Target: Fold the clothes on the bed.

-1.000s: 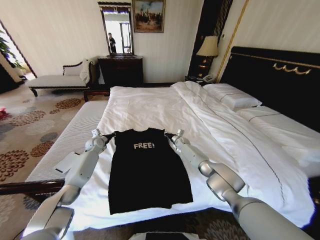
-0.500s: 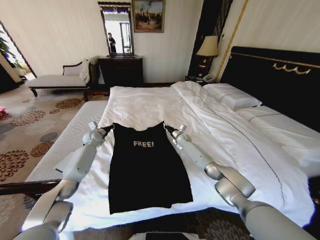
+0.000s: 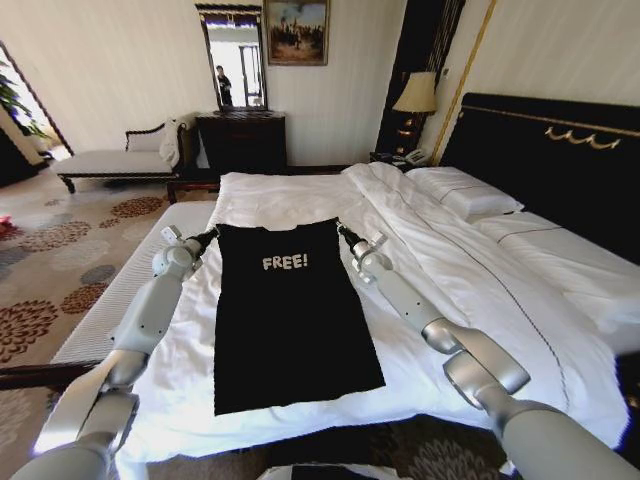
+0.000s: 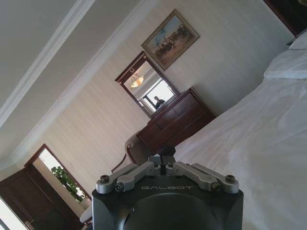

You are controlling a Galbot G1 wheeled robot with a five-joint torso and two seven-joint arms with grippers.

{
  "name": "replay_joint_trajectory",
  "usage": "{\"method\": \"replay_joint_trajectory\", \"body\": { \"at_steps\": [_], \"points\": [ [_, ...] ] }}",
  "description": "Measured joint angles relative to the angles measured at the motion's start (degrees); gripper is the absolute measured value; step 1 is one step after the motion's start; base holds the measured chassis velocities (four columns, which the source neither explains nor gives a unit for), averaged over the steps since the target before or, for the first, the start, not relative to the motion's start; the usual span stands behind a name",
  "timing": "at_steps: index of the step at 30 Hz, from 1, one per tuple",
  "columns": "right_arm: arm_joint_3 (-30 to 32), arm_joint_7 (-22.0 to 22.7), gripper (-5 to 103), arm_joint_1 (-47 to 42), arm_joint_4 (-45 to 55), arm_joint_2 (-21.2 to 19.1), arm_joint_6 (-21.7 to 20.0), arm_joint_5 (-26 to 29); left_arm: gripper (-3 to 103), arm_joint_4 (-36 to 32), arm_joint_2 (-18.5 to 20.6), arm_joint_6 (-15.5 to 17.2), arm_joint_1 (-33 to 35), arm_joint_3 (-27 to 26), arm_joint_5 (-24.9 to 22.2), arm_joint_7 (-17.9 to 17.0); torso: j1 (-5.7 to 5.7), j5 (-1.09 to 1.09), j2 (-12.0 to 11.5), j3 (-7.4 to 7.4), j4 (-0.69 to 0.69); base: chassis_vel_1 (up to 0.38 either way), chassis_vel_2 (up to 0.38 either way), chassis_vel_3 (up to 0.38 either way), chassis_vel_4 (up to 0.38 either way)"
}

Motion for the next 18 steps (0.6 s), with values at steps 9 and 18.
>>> {"method": "replay_joint_trajectory", "body": {
  "at_steps": [9, 18],
  "points": [
    [-1.6, 1.7, 0, -3.8, 7.8, -5.1, 0.5, -0.1, 0, -6.0, 3.3, 1.0, 4.9, 0.8, -1.8, -1.0, 0.00, 0.01, 0.0, 0.00, 0.03, 0.000, 0.000, 0.000, 0.000],
    [1.0, 5.2, 0, -19.5, 30.7, -21.0, 0.8, 1.8, 0, -30.9, 15.2, 2.9, 23.2, -3.0, -8.0, -5.6, -0.03, 0.04, 0.0, -0.02, 0.00, 0.000, 0.000, 0.000, 0.000]
  ]
}}
